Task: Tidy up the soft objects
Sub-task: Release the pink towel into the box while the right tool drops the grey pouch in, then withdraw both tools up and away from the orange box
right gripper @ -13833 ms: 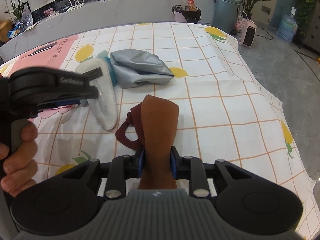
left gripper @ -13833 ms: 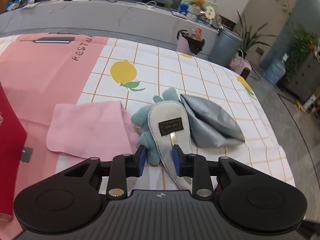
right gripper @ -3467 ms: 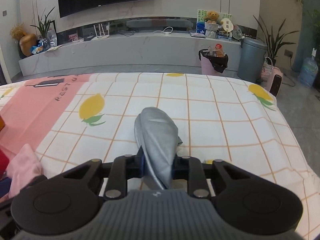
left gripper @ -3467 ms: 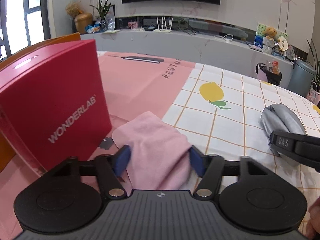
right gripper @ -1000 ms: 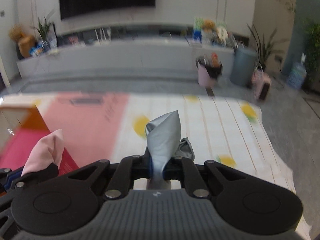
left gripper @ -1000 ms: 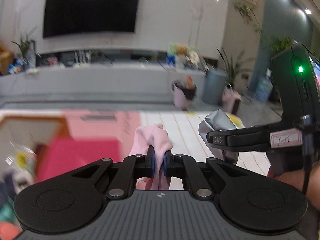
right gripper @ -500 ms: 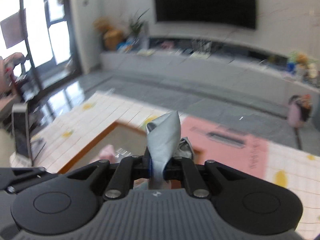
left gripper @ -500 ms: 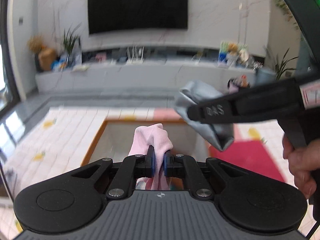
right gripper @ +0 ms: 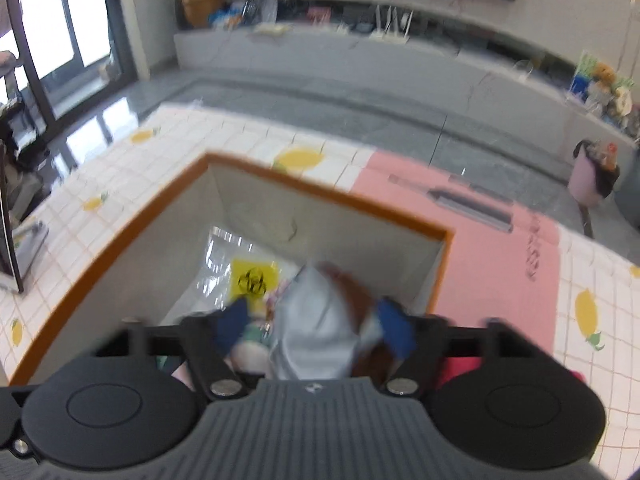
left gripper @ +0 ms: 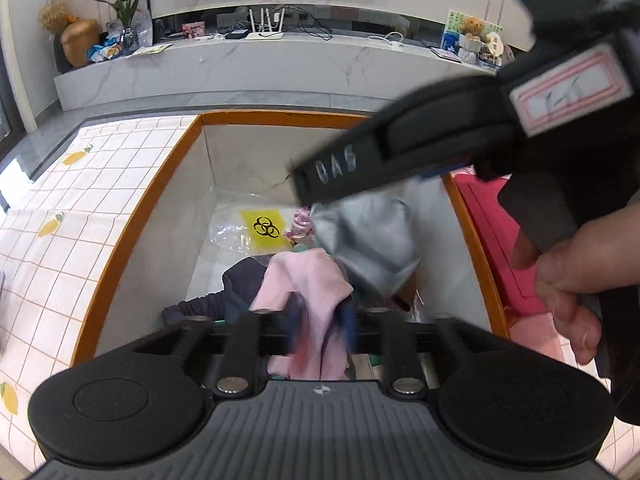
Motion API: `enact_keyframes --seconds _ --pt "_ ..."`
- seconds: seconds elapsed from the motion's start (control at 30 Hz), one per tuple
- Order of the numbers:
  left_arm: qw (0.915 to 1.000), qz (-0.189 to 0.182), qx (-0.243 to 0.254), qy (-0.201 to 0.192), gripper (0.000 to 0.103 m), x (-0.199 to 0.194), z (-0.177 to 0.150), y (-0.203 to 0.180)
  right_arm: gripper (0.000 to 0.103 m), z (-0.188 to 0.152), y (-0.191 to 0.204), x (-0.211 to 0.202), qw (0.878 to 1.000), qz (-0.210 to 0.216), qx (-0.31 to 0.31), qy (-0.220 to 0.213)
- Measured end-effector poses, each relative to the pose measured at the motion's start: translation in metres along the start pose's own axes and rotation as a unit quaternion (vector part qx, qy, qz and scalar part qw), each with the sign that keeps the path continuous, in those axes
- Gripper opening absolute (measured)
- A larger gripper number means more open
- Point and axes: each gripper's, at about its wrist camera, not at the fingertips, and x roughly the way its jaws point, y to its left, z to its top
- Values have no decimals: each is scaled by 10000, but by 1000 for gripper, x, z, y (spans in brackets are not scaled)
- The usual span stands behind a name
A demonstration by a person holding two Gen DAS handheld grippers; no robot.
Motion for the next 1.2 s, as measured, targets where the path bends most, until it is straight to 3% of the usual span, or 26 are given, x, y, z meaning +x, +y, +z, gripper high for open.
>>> enact_keyframes --seconds 0.07,0.17,0.27,0.4,0.5,0.63,0.8,1.2 --pt "9998 -8 92 -192 82 -9 -4 -1 87 0 -5 -16 9993 -62 131 -355" --pt "9971 202 191 -706 87 -29 -12 -4 100 -6 -19 -56 9938 -93 439 -1019" --pt "9943 307 106 -1020 88 -50 -12 -9 100 -26 -35 -103 9855 -207 603 -1570" --pt "9899 -18 -4 -1421 88 -79 -20 -15 100 -65 -50 -158 9785 -537 646 -1883" --pt "9846 -92 111 -1741 88 -94 -31 -27 100 -101 -59 -182 9751 -928 699 -1887" --pt "9797 -234 140 -1985 88 -102 -44 -42 100 -145 -61 -185 9757 -1372 693 -1562" --pt "9795 -305 304 -1969 88 -100 -49 -57 100 -177 -55 -171 9822 -1113 720 -1333" --pt "9775 -427 542 -1993 88 -96 -70 -78 100 -192 -48 -171 9799 -787 883 -1607"
